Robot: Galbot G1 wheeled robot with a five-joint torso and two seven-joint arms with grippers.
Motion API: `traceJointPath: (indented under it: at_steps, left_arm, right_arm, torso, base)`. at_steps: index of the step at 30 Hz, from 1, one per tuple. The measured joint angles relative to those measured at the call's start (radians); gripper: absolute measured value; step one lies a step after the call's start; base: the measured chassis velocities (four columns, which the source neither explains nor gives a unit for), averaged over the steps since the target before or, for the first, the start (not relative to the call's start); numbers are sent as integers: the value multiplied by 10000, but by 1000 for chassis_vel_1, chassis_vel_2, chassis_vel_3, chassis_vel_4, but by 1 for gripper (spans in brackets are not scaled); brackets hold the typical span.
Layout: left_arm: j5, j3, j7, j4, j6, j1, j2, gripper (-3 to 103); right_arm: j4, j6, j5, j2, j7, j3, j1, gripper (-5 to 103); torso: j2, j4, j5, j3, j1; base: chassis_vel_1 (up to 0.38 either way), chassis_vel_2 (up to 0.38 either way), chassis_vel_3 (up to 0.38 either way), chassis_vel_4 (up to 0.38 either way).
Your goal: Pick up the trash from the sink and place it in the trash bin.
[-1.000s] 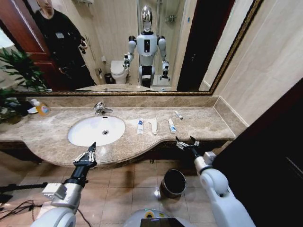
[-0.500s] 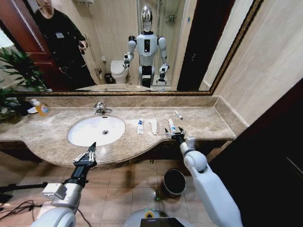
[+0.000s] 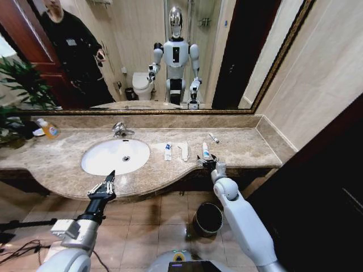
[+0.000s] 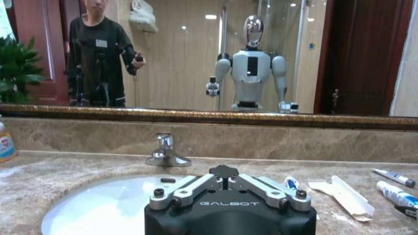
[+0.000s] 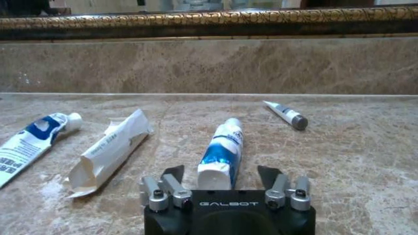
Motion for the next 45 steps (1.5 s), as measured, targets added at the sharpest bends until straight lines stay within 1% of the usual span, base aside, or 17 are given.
traceJointPath:
  at_steps: [2,5,6,9,10,12,14,16,23,28,29,34,36,39,42,44,45]
  left_arm:
    - [0,0,0,0,0,0,0,0]
    - [0,0,0,0,0,0,0,0]
    - [0,0,0,0,0,0,0,0]
    - [0,0,0,0,0,0,0,0]
    - [0,0,0,0,0,0,0,0]
    - [0,0,0,0,0,0,0,0]
    - [0,0,0,0,0,0,0,0]
    - [0,0,0,0,0,0,0,0]
    - [0,0,0,0,0,0,0,0]
    - [0,0,0,0,0,0,0,0]
    - [0,0,0,0,0,0,0,0]
    - [0,0,0,0,0,0,0,0]
    - [0,0,0,0,0,0,0,0]
    - [0,0,2,0,0,0,0,0]
    - [0,0,2,0,0,0,0,0]
    - [0,0,0,0,0,0,0,0]
    - [0,0,1,0,0,0,0,0]
  right_arm:
    - [-9,0,-13,8,19,4,0,76]
    - [-37,-1,-51,41,96,7,3,60]
    - [-37,-1,-51,41,96,7,3,60]
    - [-39,-5,-70,54,163,32,17,44]
    - [-39,-5,-70,54,163,32,17,44]
    - [-35,-11,-71,48,174,56,24,33]
    - [-32,-11,-71,41,175,78,25,33]
    - [-14,-11,-71,25,175,133,18,27]
    - [523,-8,-28,-130,159,418,-254,27]
    - [1689,-13,157,-491,28,924,-1045,27]
    - [1689,-13,157,-491,28,924,-1045,27]
    - [2914,-17,244,-746,6,1400,-2329,27]
    - [3041,-15,247,-767,16,1447,-2504,27]
    - [3831,-6,253,-874,43,1709,-3503,27]
    - [4343,21,229,-881,-48,1881,-4231,27]
    - [4404,39,217,-875,-64,1904,-4336,27]
    - [4580,126,146,-818,-98,1959,-4732,27]
  torso:
    - [0,0,0,0,0]
    - [0,0,0,0,0]
    - [0,0,0,0,0]
    - [0,0,0,0,0]
    - [0,0,0,0,0]
    - [0,0,0,0,0]
    - [0,0,0,0,0]
    - [0,0,0,0,0]
    - [0,2,1,0,0]
    - [1,1,0,0,-1]
    - [1,1,0,0,-1]
    - [2,1,1,-1,-2]
    - [2,1,2,-1,-2]
    - [2,1,1,-2,-2]
    - [2,-1,1,-2,-2]
    - [2,0,0,-2,-2]
    - [2,0,1,-1,-2]
  base:
    - [0,0,0,0]
    - [0,0,0,0]
    - [0,0,0,0]
    - [0,0,0,0]
    - [0,0,0,0]
    - [0,0,0,0]
    - [0,0,0,0]
    - [0,0,0,0]
    - [0,0,0,0]
    - [0,0,0,0]
    - [0,0,0,0]
    - [0,0,0,0]
    - [0,0,0,0]
    - [0,0,0,0]
    - [0,0,0,0]
    - [0,0,0,0]
    - [0,0,0,0]
